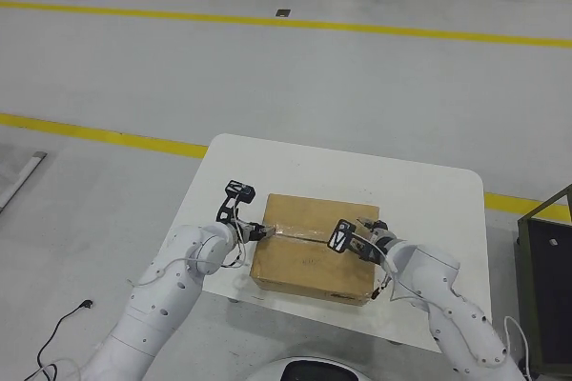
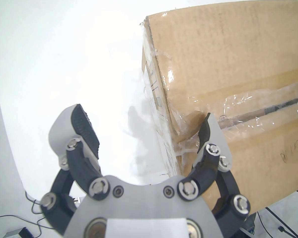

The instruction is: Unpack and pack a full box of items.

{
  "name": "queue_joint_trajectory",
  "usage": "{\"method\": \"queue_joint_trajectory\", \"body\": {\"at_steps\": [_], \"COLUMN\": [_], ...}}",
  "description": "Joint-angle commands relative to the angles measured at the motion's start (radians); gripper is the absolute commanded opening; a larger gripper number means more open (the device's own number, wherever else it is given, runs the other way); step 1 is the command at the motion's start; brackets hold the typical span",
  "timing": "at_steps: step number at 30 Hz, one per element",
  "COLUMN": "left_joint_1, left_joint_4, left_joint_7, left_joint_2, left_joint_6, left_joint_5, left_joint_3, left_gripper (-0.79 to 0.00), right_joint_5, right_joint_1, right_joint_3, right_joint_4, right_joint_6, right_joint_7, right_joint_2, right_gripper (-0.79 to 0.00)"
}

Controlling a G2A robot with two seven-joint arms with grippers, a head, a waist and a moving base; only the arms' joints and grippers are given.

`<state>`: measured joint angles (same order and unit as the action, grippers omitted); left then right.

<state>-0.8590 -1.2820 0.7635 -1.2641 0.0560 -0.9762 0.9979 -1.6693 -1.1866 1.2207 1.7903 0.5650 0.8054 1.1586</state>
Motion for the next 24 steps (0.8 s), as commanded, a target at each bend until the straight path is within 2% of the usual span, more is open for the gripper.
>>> {"method": "queue_joint_trajectory", "body": {"at_steps": [1, 8, 9, 10, 11, 13, 15, 17, 18, 20, 21, 24], "left_joint_1": [-0.001, -0.009, -0.010, -0.011, -0.012, -0.014, -0.016, -0.018, -0.019, -0.021, -0.022, -0.024], "left_joint_4": [-0.001, -0.014, -0.016, -0.018, -0.019, -0.022, -0.025, -0.027, -0.028, -0.031, -0.032, -0.035], "left_joint_7": [0.001, 0.006, 0.007, 0.009, 0.009, 0.011, 0.013, 0.015, 0.015, 0.017, 0.018, 0.020], "left_joint_2": [-0.001, -0.001, -0.001, -0.002, -0.002, -0.002, -0.003, -0.003, -0.003, -0.003, -0.003, -0.003], "left_joint_6": [0.002, 0.006, 0.006, 0.007, 0.008, 0.009, 0.011, 0.013, 0.014, 0.016, 0.017, 0.019], "left_joint_5": [-0.001, -0.007, -0.007, -0.008, -0.009, -0.008, -0.009, -0.010, -0.011, -0.015, -0.015, -0.017], "left_joint_3": [0.001, 0.005, 0.006, 0.006, 0.007, 0.008, 0.008, 0.009, 0.008, 0.009, 0.009, 0.012], "left_gripper": [0.000, 0.000, 0.000, 0.000, 0.000, 0.000, 0.000, 0.000, 0.000, 0.000, 0.000, 0.000], "right_joint_5": [0.037, 0.186, 0.197, 0.213, 0.223, 0.231, 0.229, 0.237, 0.241, 0.260, 0.279, 0.358], "right_joint_1": [-0.018, -0.100, -0.112, -0.124, -0.134, -0.151, -0.165, -0.179, -0.186, -0.199, -0.206, -0.219], "right_joint_3": [0.056, 0.255, 0.276, 0.296, 0.314, 0.345, 0.367, 0.387, 0.397, 0.417, 0.423, 0.422], "right_joint_4": [0.009, 0.021, 0.021, 0.020, 0.019, 0.015, 0.019, 0.025, 0.030, 0.035, 0.038, 0.038], "right_joint_6": [0.008, 0.065, 0.071, 0.075, 0.082, 0.090, 0.093, 0.092, 0.095, 0.092, 0.093, 0.127], "right_joint_7": [-0.019, -0.189, -0.216, -0.244, -0.270, -0.300, -0.317, -0.334, -0.342, -0.359, -0.372, -0.429], "right_joint_2": [-0.006, -0.030, -0.033, -0.035, -0.037, -0.042, -0.046, -0.048, -0.050, -0.052, -0.053, -0.053], "right_gripper": [0.000, -0.012, -0.111, -0.157, -0.409, -0.456, -0.539, -0.563, -0.616, -0.665, -0.785, -0.785]}}
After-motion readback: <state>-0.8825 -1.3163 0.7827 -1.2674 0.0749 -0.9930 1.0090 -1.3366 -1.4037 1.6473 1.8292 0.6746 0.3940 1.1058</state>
